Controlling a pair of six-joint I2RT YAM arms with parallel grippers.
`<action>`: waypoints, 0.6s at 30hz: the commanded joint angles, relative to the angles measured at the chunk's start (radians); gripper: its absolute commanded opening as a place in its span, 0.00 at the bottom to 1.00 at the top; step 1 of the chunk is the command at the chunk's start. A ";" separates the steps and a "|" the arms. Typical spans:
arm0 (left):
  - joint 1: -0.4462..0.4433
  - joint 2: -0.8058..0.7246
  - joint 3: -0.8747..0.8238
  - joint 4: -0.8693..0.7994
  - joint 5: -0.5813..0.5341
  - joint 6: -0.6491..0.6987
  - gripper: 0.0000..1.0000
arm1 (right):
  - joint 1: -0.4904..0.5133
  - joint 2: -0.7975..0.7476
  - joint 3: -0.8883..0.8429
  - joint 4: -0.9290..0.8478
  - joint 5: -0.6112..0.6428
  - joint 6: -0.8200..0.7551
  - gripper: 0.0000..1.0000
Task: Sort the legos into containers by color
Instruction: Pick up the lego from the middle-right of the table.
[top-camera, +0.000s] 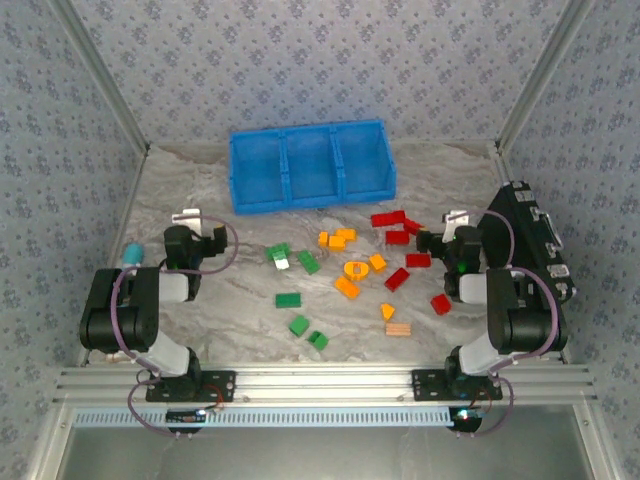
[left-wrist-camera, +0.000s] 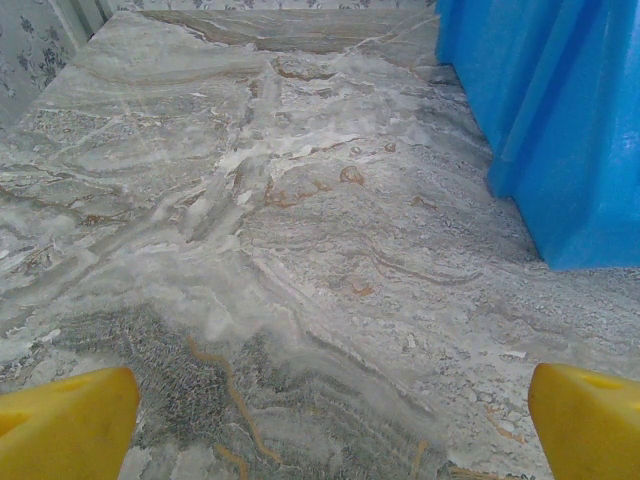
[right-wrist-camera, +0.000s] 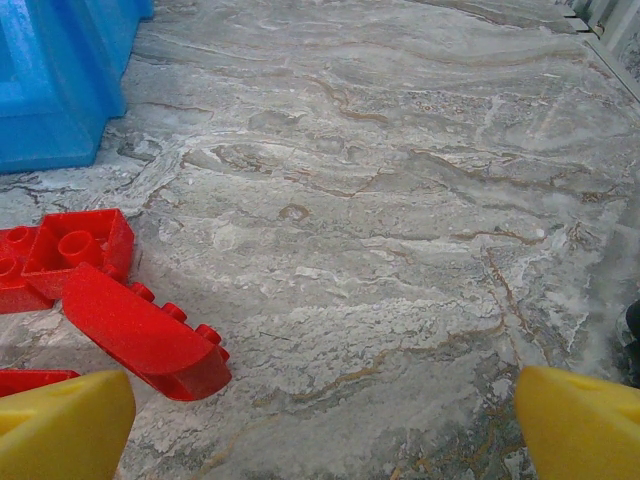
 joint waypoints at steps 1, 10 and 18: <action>0.022 -0.004 0.015 -0.002 0.043 -0.006 1.00 | -0.005 0.001 0.017 0.006 -0.009 0.003 0.99; 0.019 -0.004 0.016 -0.002 0.039 -0.004 1.00 | -0.008 0.002 0.016 0.006 -0.013 0.004 0.99; -0.089 -0.282 0.250 -0.546 -0.104 -0.045 1.00 | 0.058 -0.153 0.320 -0.594 0.015 0.013 0.99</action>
